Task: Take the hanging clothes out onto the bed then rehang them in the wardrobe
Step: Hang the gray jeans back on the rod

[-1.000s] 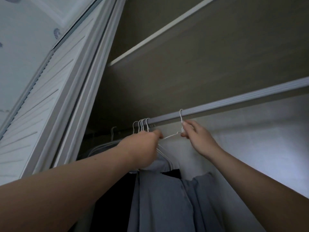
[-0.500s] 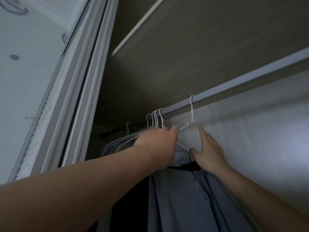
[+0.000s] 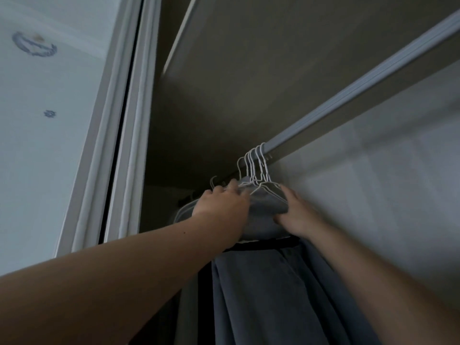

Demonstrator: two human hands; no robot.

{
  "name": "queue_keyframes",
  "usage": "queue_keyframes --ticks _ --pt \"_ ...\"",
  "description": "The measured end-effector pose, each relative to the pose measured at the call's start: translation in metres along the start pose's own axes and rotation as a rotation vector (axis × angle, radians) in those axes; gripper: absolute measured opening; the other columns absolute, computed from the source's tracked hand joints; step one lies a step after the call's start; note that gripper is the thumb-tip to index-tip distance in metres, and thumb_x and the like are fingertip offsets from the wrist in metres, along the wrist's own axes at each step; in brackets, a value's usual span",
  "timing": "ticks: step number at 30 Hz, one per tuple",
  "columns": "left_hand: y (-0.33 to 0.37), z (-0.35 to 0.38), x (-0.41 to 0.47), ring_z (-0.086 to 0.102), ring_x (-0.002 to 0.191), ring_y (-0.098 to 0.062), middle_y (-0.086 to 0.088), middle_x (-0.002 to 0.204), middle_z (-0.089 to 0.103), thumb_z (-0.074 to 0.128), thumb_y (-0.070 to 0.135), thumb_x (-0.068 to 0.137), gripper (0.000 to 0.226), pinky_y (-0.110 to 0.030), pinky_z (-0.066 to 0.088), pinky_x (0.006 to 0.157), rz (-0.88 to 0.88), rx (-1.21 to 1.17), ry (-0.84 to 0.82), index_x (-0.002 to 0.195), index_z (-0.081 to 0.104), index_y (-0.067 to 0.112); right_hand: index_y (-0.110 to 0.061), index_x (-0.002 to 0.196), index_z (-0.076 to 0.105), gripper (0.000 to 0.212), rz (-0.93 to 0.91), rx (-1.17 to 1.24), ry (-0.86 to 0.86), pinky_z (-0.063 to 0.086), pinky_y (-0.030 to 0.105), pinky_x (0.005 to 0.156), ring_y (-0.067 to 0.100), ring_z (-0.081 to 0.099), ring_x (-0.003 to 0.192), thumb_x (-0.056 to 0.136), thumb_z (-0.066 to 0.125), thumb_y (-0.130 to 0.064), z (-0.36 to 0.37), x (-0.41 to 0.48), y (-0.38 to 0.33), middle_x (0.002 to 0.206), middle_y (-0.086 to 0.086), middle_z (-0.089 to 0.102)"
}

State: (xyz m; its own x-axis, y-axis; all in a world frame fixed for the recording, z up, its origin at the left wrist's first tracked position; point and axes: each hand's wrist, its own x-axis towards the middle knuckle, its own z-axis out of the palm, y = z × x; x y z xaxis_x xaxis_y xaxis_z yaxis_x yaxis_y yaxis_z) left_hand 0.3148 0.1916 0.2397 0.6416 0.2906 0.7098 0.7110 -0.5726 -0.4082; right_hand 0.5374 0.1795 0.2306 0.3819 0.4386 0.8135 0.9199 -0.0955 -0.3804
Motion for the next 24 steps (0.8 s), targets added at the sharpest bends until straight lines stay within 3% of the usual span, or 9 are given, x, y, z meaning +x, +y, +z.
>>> queue_keyframes --ticks 4,13,17,21,24 --pt "0.000 0.001 0.002 0.044 0.132 -0.032 -0.012 0.153 0.031 0.065 0.022 0.092 0.063 -0.044 0.043 0.102 -0.029 0.003 -0.060 0.146 0.032 0.017 -0.035 0.153 0.014 0.093 0.007 0.053 -0.049 0.041 0.037 0.106 0.028 0.045 0.133 0.074 0.063 -0.032 0.011 0.009 -0.003 0.155 0.002 0.036" --pt "0.005 -0.006 -0.006 0.037 0.139 -0.037 -0.015 0.158 0.023 0.065 0.021 0.092 0.069 -0.048 0.040 0.109 -0.017 0.065 -0.129 0.149 0.027 0.014 -0.038 0.149 0.021 0.098 0.025 0.127 -0.112 0.043 0.040 0.104 0.024 0.049 0.129 0.057 0.055 -0.038 0.008 0.007 -0.009 0.150 -0.001 0.041" --pt "0.004 -0.017 -0.018 0.025 0.146 -0.035 -0.014 0.160 0.022 0.065 0.020 0.091 0.071 -0.050 0.022 0.120 0.029 0.094 -0.149 0.151 0.028 0.015 -0.035 0.146 0.035 0.089 0.034 0.144 -0.145 0.047 0.036 0.101 0.023 0.056 0.121 0.060 0.058 -0.032 -0.003 -0.004 -0.009 0.139 0.004 0.055" --pt "-0.009 -0.023 -0.057 0.014 0.150 -0.031 -0.009 0.161 0.024 0.061 0.030 0.091 0.069 -0.054 0.006 0.121 0.095 0.098 -0.090 0.150 0.028 0.019 -0.027 0.148 0.037 0.075 0.021 0.211 -0.071 0.041 0.023 0.097 0.022 0.055 0.122 0.079 0.064 -0.017 -0.011 -0.031 -0.021 0.140 0.007 0.054" --pt "-0.025 -0.025 -0.103 -0.001 0.153 -0.029 -0.008 0.165 0.014 0.053 0.040 0.095 0.066 -0.052 -0.005 0.120 0.107 0.072 0.035 0.152 0.024 0.024 -0.035 0.148 0.032 0.068 -0.030 0.221 0.016 0.040 0.026 0.094 0.025 0.053 0.124 0.087 0.061 -0.027 -0.024 -0.055 -0.049 0.142 0.005 0.052"
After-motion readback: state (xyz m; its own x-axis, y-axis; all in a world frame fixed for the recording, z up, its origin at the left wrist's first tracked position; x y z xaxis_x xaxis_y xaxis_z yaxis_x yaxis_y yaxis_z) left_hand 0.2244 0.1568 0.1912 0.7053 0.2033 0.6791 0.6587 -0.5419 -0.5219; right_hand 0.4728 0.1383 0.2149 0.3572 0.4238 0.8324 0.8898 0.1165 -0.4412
